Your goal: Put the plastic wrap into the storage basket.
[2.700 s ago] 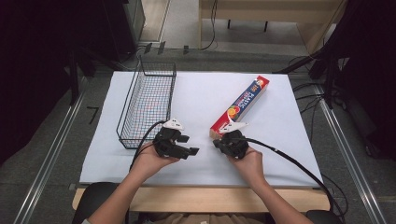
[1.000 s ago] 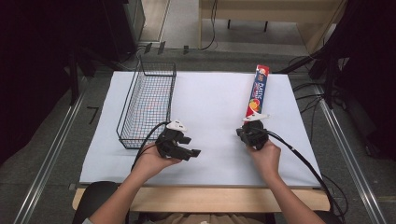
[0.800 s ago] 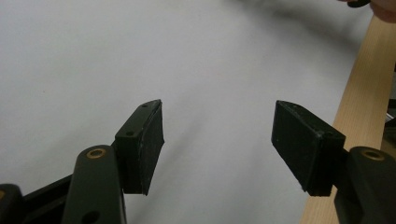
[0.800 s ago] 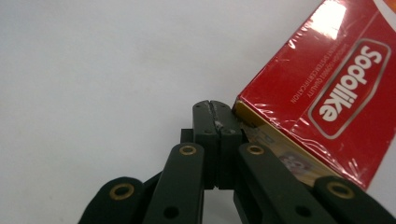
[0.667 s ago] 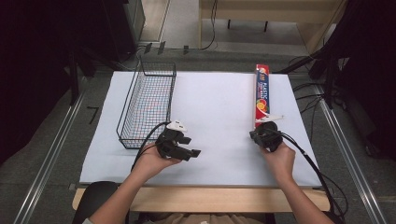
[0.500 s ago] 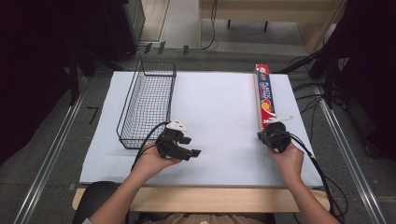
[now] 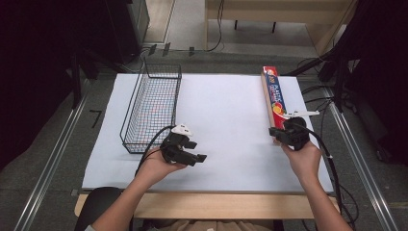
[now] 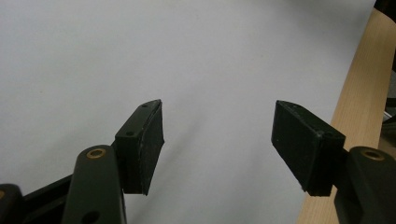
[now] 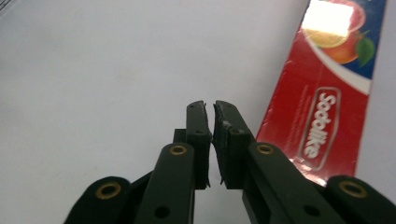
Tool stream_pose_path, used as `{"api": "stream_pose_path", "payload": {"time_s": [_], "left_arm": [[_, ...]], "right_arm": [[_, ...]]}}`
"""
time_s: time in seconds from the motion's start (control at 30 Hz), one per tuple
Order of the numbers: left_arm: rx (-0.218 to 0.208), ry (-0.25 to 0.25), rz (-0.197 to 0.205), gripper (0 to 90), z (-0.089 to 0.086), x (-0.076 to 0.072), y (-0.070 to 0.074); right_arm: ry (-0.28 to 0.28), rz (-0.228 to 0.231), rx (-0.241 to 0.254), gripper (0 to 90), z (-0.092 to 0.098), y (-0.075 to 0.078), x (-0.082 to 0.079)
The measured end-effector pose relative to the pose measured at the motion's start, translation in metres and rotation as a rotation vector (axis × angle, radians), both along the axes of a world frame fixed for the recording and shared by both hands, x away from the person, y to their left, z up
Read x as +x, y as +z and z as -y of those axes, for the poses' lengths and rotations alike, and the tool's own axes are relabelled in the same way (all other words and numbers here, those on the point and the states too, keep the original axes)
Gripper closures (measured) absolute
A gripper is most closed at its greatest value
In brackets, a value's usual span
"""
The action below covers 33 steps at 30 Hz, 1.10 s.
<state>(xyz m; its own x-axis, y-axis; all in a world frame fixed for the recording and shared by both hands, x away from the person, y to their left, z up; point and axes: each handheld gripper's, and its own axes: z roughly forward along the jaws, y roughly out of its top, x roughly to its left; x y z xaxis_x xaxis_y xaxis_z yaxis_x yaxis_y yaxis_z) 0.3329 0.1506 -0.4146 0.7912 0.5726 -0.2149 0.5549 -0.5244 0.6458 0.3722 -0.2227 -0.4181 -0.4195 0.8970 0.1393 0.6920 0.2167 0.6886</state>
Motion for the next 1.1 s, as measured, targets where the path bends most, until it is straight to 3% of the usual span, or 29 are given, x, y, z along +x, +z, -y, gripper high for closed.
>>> {"api": "stream_pose_path", "payload": {"time_s": [0.17,0.2,0.43,0.53,0.63,0.77,0.8,0.97,1.1], "left_arm": [[0.008,-0.001,-0.003,34.8,0.001,0.000,-0.001],[0.008,-0.001,-0.002,34.8,0.001,0.000,-0.001],[0.001,-0.004,0.001,34.8,-0.001,-0.002,-0.001],[0.005,-0.003,0.005,34.8,-0.001,-0.003,-0.001],[0.007,-0.005,0.004,34.7,-0.003,-0.003,-0.001],[0.011,-0.005,0.001,34.7,-0.004,-0.005,-0.003],[0.011,-0.005,0.003,34.7,-0.004,-0.005,-0.003],[0.021,0.003,-0.003,34.7,-0.006,-0.006,-0.005],[0.023,0.011,-0.005,34.7,-0.007,-0.008,-0.006]], "right_arm": [[-0.024,0.019,0.007,68.6,0.006,0.008,0.016],[-0.029,-0.007,0.025,63.2,0.008,0.010,0.027],[-0.046,-0.006,0.002,53.5,0.006,0.014,0.056],[-0.063,0.015,-0.012,52.6,0.008,0.019,0.067],[-0.081,0.006,-0.011,50.6,0.011,0.020,0.076],[-0.107,-0.011,-0.004,47.6,0.017,0.016,0.091],[-0.124,-0.015,-0.014,43.3,0.018,0.012,0.098],[-0.179,-0.008,-0.040,33.3,0.019,0.003,0.109],[-0.195,-0.037,-0.041,30.2,0.022,-0.006,0.120]]}}
